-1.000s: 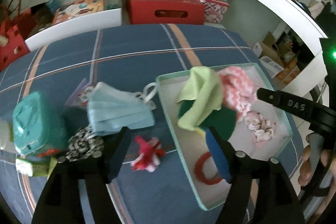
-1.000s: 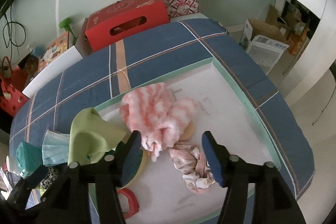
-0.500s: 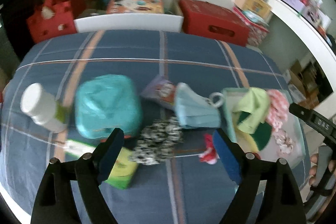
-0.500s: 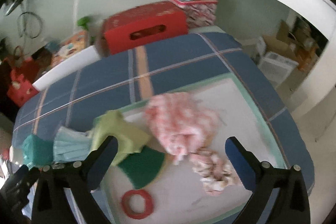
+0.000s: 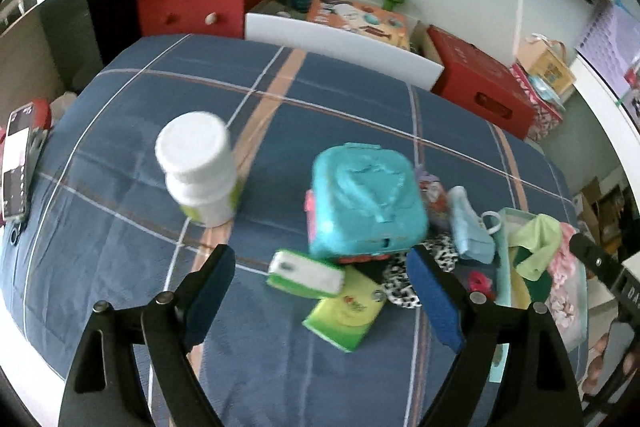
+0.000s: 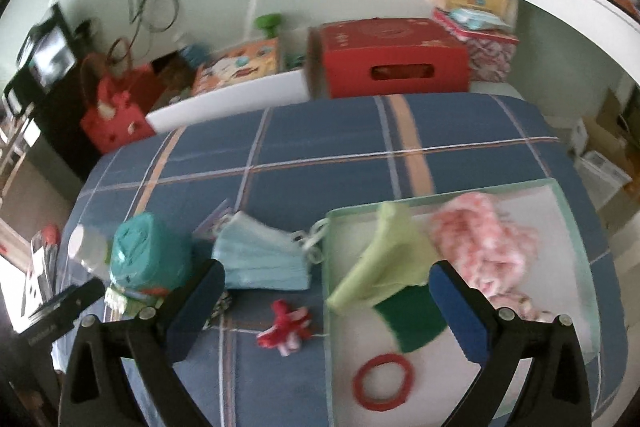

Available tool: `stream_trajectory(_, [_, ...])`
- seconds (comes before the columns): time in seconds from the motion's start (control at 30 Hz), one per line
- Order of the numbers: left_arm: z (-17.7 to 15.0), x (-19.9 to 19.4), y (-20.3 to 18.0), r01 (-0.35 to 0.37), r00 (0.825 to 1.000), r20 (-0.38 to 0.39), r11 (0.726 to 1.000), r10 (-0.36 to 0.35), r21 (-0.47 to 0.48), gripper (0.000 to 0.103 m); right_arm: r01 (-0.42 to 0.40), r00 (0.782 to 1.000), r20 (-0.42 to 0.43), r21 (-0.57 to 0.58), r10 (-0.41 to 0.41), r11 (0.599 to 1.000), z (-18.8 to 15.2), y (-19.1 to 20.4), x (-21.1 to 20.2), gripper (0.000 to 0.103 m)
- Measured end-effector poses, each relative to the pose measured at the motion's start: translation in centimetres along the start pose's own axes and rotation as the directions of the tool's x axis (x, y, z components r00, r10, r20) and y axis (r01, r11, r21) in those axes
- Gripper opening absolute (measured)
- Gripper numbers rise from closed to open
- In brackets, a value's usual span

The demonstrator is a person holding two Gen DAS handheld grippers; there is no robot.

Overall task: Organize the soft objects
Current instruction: 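Move the right tool to the red-white hair tie while the left approaches the tissue pack, then close the right gripper on the red-white hair tie while the left grasps the white-green tissue pack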

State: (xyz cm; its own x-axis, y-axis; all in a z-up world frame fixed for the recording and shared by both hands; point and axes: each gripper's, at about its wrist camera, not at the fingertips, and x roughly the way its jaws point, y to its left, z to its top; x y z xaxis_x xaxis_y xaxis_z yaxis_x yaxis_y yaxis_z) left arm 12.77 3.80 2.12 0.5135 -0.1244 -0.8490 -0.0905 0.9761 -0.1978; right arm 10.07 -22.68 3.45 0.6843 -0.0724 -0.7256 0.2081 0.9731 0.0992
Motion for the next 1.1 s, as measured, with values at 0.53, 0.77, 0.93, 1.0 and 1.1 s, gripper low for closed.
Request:
stream_trajectory(0.53, [-1.2, 2.7, 0.7, -0.022, 0.995, -0.093, 1.000, 0.021, -0.007, 0.093, -0.072, 0.986, -0.163, -0.170, 0.044, 0.983, -4.1, 6.4, 4.5, 0.103])
stream_trajectory(0.77, [-1.3, 4.3, 0.6, -0.016, 0.992, -0.125, 1.000, 0.014, -0.009, 0.093, -0.041, 0.974, -0.227, -0.201, -0.006, 0.979, -5.1, 6.6, 6.9, 0.102])
stream_trajectory(0.93, [-1.2, 4.9, 0.6, -0.008, 0.992, -0.126, 1.000, 0.006, -0.012, 0.093, -0.029, 0.968, -0.251, -0.219, -0.028, 0.975, -5.6, 6.8, 8.0, 0.086])
stream_trajectory(1.0, [-1.1, 4.9, 0.8, -0.007, 0.993, -0.121, 1.000, 0.005, -0.015, 0.093, -0.021, 0.964, -0.261, -0.220, -0.038, 0.975, -5.8, 6.8, 8.4, 0.082])
stream_trajectory(1.1, [-1.0, 5.0, 0.8, -0.017, 0.993, -0.115, 1.000, 0.017, -0.005, 0.092, -0.003, 0.963, -0.265, -0.223, -0.057, 0.975, -5.8, 6.6, 8.7, 0.071])
